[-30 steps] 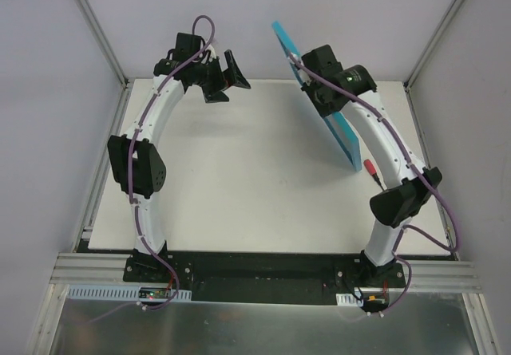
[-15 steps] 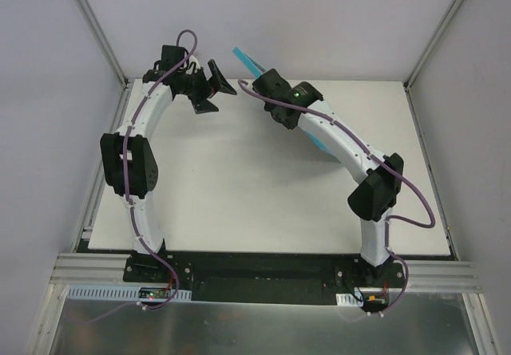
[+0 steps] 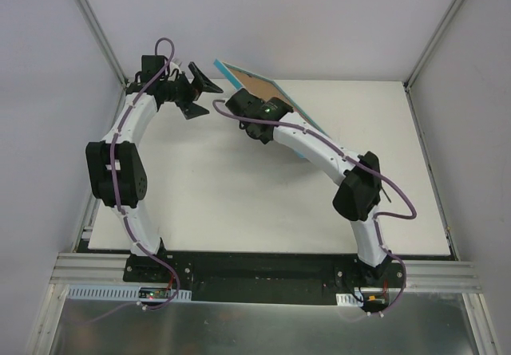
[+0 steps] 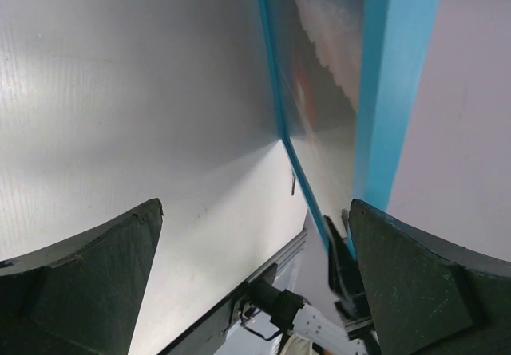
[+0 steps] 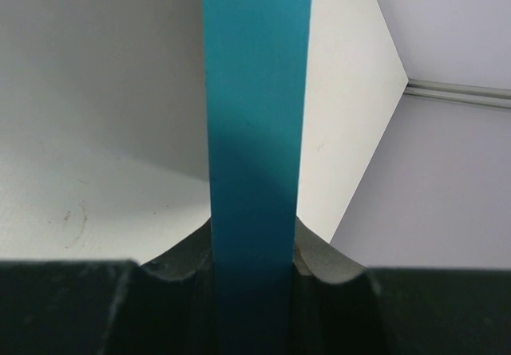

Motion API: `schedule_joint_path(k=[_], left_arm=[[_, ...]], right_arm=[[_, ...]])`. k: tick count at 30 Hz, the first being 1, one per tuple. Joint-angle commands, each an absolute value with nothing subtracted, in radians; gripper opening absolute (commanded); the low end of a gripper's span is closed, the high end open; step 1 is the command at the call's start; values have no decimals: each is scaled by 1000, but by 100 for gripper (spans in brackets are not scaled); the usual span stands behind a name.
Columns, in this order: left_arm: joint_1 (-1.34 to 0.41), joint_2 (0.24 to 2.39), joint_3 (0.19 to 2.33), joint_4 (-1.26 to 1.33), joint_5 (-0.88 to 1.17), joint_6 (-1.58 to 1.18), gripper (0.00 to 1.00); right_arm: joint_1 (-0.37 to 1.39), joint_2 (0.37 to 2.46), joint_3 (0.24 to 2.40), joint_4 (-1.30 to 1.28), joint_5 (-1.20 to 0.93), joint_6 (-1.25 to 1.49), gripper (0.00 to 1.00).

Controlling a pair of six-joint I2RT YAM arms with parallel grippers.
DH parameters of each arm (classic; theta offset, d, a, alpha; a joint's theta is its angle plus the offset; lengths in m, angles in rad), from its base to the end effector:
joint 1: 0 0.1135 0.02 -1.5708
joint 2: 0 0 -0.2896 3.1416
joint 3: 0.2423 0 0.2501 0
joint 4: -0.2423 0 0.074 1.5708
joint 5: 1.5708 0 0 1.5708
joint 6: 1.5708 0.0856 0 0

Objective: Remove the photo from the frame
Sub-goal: Turn over the photo frame at the center of the board.

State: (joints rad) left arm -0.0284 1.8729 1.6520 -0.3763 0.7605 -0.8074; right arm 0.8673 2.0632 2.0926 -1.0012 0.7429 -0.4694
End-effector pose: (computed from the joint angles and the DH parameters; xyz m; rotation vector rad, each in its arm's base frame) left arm 0.4668 -0.0723 0.3189 -0.4083 2.2307 -1.2871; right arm 0.3515 0.3248 0.3226 -1.2184 1.9934 -0.7442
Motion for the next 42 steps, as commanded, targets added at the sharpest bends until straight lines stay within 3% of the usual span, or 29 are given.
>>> schedule_joint_path(k=[1,22,28,42], left_arm=[[-21,1821,1614,-261,830,-899,99],[-12,1827,1546,-196,805,-942,99],[-8,1796,1503,-192,793,-936,78],[18,1763,1463,-187,788,-936,41]], right_arm=[[926,2112,2148,-996,761,-479,0],[1081,2220,2189,-979,818,-502,0],[1086,2232,2195,-977,822,-502,0],[1129,2240,2166,-973,839,-503,1]])
